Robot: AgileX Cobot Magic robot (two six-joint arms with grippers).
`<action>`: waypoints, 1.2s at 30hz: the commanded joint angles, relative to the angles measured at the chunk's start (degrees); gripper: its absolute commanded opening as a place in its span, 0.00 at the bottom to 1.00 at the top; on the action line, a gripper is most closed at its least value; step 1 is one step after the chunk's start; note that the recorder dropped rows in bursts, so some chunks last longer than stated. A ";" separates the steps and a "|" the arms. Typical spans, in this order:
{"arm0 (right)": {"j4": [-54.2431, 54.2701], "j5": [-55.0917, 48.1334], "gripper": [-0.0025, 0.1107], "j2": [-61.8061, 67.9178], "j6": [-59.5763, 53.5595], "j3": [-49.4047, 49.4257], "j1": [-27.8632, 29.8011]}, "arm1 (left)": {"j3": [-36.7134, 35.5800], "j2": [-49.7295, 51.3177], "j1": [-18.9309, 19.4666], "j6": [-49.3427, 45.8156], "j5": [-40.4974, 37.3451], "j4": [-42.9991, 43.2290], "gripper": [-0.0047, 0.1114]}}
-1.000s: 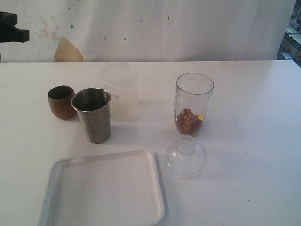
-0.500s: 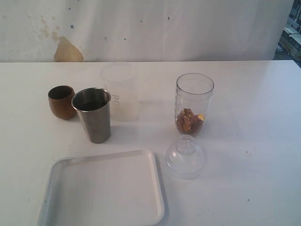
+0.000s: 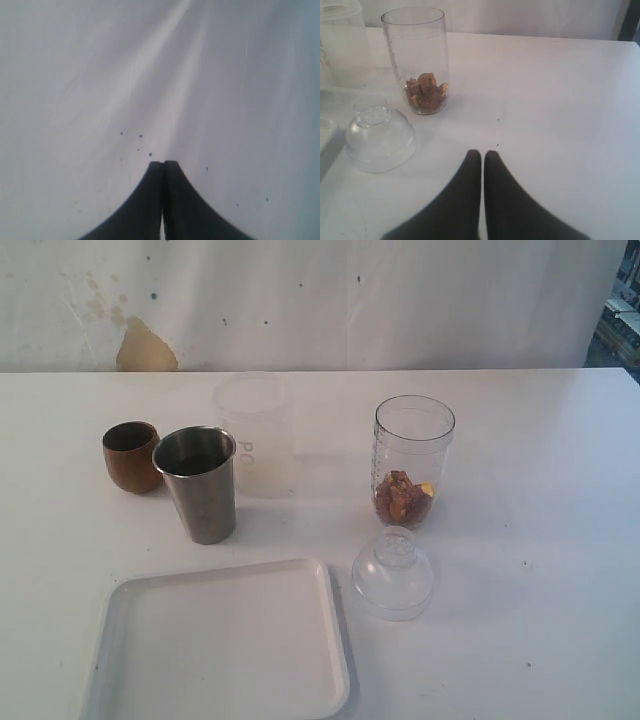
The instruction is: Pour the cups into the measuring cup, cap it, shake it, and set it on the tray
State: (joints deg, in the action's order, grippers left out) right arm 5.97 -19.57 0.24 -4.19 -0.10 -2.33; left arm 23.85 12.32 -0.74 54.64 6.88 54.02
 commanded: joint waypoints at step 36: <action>-0.02 0.32 0.04 -0.24 -0.09 0.10 0.11 | -4.33 -12.32 7.36 0.39 -21.01 -50.84 0.04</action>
State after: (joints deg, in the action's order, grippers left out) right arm 5.97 -19.57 0.24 -4.19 -0.10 -2.33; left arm 20.62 0.20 6.01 54.91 -13.58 3.89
